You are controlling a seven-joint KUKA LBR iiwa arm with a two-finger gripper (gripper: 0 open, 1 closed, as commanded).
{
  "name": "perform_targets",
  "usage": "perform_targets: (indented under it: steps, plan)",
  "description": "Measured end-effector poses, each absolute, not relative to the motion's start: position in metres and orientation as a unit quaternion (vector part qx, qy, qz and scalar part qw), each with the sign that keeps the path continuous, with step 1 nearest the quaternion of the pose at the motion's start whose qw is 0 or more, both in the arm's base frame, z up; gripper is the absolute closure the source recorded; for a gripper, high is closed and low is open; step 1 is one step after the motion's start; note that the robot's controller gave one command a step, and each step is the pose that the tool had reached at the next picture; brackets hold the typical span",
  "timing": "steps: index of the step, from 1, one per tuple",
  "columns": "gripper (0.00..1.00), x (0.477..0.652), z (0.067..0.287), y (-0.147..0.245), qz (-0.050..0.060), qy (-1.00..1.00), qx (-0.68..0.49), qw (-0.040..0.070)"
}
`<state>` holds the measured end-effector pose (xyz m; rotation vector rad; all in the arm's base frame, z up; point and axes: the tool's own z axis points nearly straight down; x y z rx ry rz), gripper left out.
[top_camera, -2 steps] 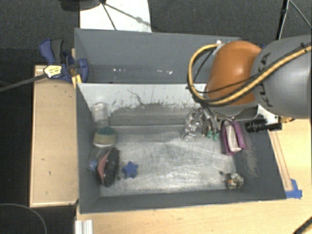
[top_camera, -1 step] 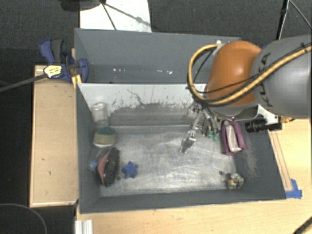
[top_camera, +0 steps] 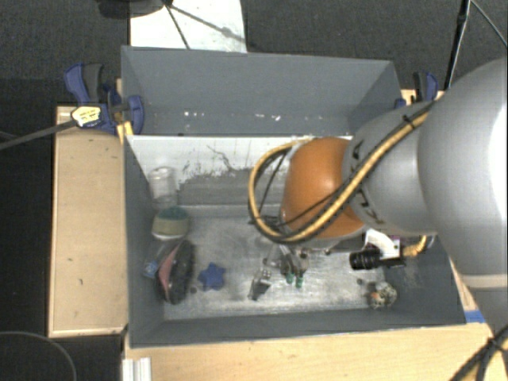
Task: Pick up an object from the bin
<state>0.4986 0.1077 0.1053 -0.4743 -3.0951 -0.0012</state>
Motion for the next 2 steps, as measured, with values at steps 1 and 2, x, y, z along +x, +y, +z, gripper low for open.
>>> perform_targets:
  steps: [1, 2]
  plan:
    - [0.00, 0.536, 0.083, 0.159, 0.000, -0.969, -0.247, -0.001]
    - [0.00, 0.488, 0.093, 0.237, 0.001, -0.961, -0.277, 0.002]
